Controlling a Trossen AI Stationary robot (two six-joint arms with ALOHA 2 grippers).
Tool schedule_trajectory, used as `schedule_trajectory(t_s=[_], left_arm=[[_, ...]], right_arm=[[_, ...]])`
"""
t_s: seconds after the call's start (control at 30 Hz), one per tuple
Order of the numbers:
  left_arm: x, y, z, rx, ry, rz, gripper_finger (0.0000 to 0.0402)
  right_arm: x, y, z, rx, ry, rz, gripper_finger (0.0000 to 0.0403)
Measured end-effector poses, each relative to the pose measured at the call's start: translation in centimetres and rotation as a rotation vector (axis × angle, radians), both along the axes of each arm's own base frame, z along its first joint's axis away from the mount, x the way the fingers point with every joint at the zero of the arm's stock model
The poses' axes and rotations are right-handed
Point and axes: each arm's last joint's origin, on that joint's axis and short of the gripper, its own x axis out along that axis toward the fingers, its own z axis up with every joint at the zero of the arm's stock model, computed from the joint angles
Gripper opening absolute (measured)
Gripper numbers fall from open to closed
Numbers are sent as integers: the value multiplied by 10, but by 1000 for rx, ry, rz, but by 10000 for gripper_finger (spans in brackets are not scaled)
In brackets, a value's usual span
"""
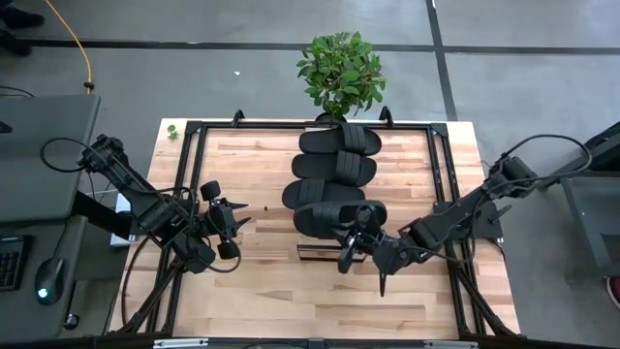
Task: Pick and place slides into the shelf
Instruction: Put the slide on the shelf
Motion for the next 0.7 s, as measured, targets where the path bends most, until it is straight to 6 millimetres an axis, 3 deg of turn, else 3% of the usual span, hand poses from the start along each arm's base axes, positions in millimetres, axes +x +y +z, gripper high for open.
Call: schedule_trajectory(t_s=[0.43,0.7], left_arm=[[0,0,0,0,1,0,134],[0,0,0,2,2,-1,134]], right_arm=[[18,10,-21,29,-18,-10,7],[18,12,-22,33,-32,-30,7]])
